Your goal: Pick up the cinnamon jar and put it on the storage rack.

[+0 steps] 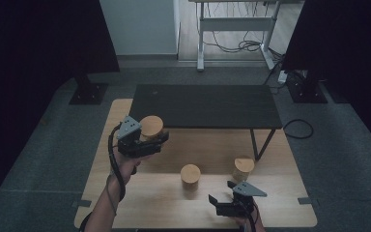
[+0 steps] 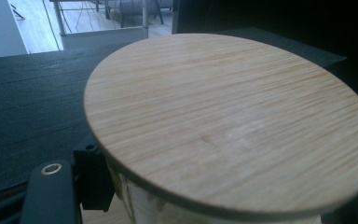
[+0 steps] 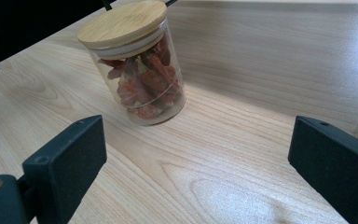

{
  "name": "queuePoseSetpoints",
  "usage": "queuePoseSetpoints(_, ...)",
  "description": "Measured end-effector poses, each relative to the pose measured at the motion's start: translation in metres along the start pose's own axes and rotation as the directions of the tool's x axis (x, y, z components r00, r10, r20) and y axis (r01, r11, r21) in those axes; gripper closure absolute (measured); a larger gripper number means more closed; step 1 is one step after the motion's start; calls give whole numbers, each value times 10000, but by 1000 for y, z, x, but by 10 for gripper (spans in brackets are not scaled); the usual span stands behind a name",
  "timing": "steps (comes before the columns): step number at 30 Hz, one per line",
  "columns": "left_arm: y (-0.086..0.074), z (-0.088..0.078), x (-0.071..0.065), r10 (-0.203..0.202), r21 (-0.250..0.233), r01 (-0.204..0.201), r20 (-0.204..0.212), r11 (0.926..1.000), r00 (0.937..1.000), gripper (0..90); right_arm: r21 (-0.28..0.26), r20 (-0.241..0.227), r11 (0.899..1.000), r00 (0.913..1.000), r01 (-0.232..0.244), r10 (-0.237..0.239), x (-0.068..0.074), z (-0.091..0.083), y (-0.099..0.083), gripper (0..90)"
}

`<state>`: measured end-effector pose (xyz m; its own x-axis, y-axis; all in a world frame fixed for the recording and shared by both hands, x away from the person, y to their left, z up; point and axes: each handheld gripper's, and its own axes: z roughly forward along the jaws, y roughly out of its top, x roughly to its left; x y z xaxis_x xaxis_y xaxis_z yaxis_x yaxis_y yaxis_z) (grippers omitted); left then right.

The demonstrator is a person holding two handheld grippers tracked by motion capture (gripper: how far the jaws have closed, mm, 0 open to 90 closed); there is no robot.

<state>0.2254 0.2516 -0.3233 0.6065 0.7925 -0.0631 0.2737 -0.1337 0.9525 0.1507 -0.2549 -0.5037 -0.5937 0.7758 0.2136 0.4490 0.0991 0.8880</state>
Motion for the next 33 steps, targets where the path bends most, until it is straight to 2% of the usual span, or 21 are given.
queuePoseSetpoints(3,0,1,-1,39,-67,-39,24,10000,10000,241,3,2,10000,10000,21,-21,0,0,0,37)
queuePoseSetpoints(17,10,12,-1,96,-281,-105,-344,9996,9994,241,17,4,10000,10000,46,-46,-1,-1,1,36)
queuePoseSetpoints(28,8,25,6,-144,-290,122,-748,9995,9971,241,82,-47,9999,9999,99,-99,-3,0,1,36)
queuePoseSetpoints(33,10,30,7,-158,-296,135,-786,9995,9968,242,81,-45,9999,10000,80,-80,-3,0,1,36)
